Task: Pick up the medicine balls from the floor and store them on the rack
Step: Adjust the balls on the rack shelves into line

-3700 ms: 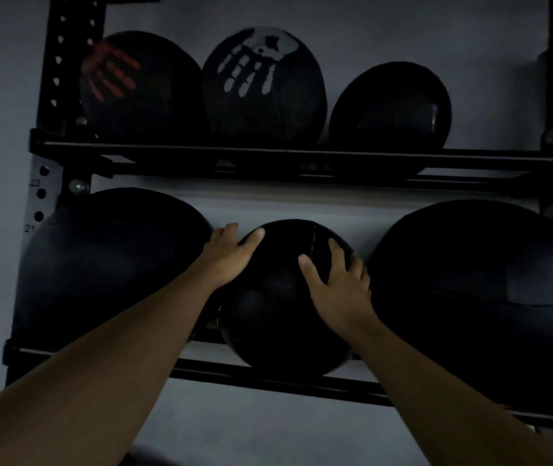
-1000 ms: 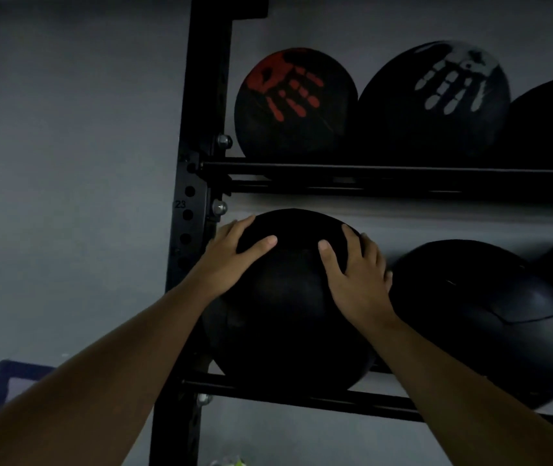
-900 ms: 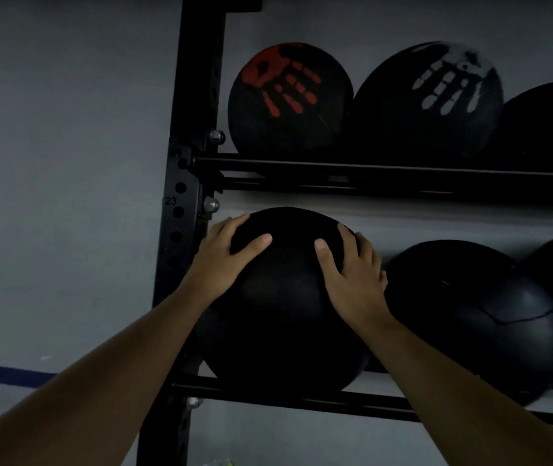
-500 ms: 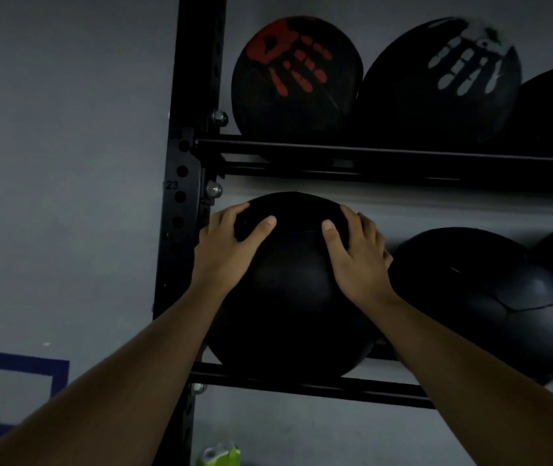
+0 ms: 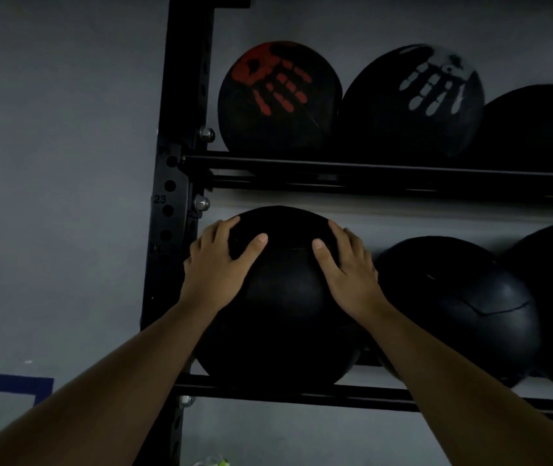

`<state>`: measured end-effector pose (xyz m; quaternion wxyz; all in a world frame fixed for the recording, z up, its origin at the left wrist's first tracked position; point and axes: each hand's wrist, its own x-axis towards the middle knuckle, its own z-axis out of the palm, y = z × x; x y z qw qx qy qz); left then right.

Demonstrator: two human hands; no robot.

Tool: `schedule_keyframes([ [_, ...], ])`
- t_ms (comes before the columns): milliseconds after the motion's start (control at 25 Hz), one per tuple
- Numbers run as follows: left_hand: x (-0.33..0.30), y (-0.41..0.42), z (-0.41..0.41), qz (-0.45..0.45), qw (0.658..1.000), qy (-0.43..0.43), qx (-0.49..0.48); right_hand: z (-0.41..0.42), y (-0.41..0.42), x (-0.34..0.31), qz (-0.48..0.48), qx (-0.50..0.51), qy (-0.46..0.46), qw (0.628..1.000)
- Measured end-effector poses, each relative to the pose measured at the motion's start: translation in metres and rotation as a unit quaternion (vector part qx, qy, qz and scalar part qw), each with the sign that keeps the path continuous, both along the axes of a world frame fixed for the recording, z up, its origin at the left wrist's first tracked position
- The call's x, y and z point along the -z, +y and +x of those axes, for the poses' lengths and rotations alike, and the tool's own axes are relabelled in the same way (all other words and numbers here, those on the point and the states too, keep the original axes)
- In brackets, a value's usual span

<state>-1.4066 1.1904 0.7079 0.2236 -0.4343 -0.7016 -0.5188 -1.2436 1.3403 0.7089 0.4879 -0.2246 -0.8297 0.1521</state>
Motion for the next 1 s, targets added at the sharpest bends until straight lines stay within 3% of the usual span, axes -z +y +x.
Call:
schedule_keyframes([
  [80, -0.002, -0.001, -0.001, -0.014, 1.000, -0.017, 0.007, 0.005, 0.000, -0.003, -0.005, -0.012, -0.027, 1.000],
  [200, -0.012, -0.003, 0.013, 0.038, 0.995, -0.074, 0.047, 0.022, 0.003, -0.019, -0.003, -0.033, -0.092, 0.995],
  [440, -0.050, 0.022, 0.101, -0.042, 0.999, 0.004, 0.022, 0.100, 0.019, -0.063, 0.065, -0.018, -0.091, 0.994],
  [600, -0.074, 0.063, 0.178, -0.158, 0.986, 0.036, 0.046, 0.197, 0.072, -0.089, 0.122, 0.025, -0.095, 0.988],
  [1000, -0.118, 0.176, 0.346, -0.166, 0.968, 0.175, 0.064, 0.371, 0.179, -0.112, 0.155, 0.087, -0.072, 0.981],
])
